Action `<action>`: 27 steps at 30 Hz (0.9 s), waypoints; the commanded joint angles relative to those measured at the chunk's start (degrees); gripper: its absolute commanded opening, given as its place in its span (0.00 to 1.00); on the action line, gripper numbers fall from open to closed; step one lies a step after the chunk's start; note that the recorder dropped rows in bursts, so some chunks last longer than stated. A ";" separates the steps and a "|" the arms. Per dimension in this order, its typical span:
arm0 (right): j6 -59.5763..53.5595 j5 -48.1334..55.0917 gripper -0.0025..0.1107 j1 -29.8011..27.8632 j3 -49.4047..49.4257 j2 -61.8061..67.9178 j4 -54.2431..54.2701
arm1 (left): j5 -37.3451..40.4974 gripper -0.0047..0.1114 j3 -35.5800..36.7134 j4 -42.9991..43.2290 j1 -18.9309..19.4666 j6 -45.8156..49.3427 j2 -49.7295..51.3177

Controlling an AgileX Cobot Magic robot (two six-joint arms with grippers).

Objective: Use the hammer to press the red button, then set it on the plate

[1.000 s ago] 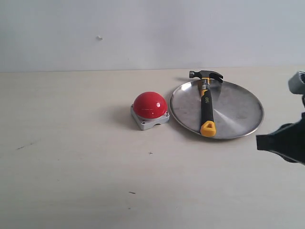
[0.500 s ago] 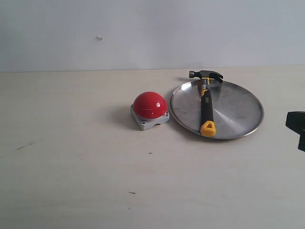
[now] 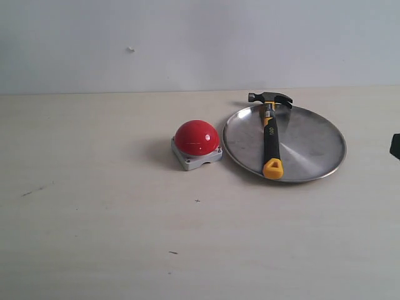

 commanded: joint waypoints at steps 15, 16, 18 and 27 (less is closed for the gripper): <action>-1.78 -19.77 0.02 0.08 17.68 -30.00 -4.80 | 0.18 0.04 0.03 0.00 0.06 0.09 0.18; -1.78 -20.44 0.02 0.08 17.81 -30.00 -4.80 | 0.18 0.04 0.03 0.00 0.06 0.09 0.18; -1.78 -22.36 0.02 0.08 17.86 -30.00 -4.93 | 0.18 0.04 0.03 0.00 0.06 0.09 0.18; -1.65 -25.75 0.02 0.08 17.86 -30.00 -4.93 | 0.18 0.04 0.03 0.00 0.06 0.09 0.18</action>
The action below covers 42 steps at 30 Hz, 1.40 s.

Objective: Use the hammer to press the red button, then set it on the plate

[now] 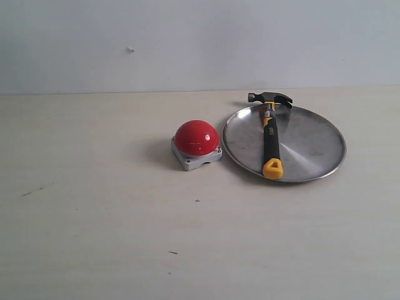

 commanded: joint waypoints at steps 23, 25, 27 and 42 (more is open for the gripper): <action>45.41 1.92 0.02 0.08 2.28 -0.25 -50.00 | 0.18 0.04 0.03 0.00 0.06 0.09 0.18; 45.41 1.92 0.02 0.08 2.28 -0.25 -50.00 | 0.18 0.04 0.03 0.00 0.06 0.09 0.18; 45.42 1.92 0.02 0.08 2.28 -0.25 -49.87 | 0.18 0.04 0.03 0.00 0.06 0.09 0.18; 45.42 1.92 0.02 0.08 2.28 -0.25 -49.87 | -2.68 0.04 -3.51 21.26 0.06 -9.41 -1.80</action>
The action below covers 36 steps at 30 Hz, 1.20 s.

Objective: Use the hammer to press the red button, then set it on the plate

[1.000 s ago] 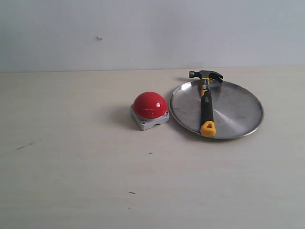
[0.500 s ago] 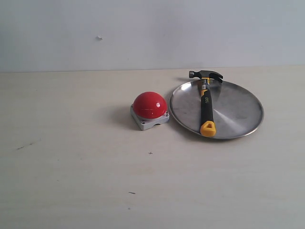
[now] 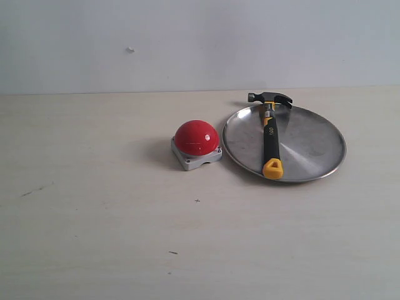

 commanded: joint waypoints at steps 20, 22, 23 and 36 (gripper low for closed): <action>0.13 0.10 0.02 0.08 0.32 -0.25 -0.33 | 13.28 0.04 3.24 105.28 13.77 -92.78 -0.85; 0.13 0.10 0.02 0.08 0.32 -0.25 -0.33 | 11.18 0.04 3.24 103.26 14.88 -92.78 -0.85; 0.13 0.10 0.02 0.08 0.32 -0.25 -0.33 | 9.63 0.04 3.24 102.04 15.01 -92.86 -0.85; 0.13 0.10 0.02 0.08 0.32 -0.25 -0.33 | 3.59 0.04 3.24 99.16 15.01 -92.77 -0.85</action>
